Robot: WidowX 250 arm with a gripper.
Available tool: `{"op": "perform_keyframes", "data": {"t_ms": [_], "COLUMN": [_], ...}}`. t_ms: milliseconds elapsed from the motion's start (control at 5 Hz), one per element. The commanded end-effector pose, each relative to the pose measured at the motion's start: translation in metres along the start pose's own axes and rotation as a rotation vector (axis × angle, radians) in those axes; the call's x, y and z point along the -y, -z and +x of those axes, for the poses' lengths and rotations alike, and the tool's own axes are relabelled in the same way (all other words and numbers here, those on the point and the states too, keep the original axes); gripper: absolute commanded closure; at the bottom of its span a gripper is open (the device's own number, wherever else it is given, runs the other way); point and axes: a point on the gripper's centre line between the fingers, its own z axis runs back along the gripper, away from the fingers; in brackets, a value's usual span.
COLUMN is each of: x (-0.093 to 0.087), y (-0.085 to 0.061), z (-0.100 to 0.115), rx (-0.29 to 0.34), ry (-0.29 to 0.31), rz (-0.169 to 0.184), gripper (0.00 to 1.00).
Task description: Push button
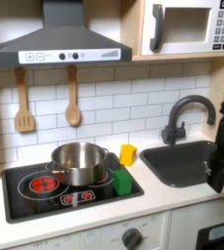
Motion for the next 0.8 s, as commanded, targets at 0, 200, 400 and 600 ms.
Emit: {"op": "perform_keyframes", "data": {"t_ms": [0, 200, 400, 600], "x": [-0.01, -0.015, -0.02, -0.03], "y": [0.002, 0.0, 0.0, -0.001], "z": [0.023, 0.034, 0.043, 0.052], "rx": [0.02, 0.047, 0.079, 0.104], "ry": [-0.018, -0.017, -0.037, -0.062], "rz": [0.031, 0.032, 0.03, 0.031], "gripper": [0.0, 0.0, 1.0, 1.0]}}
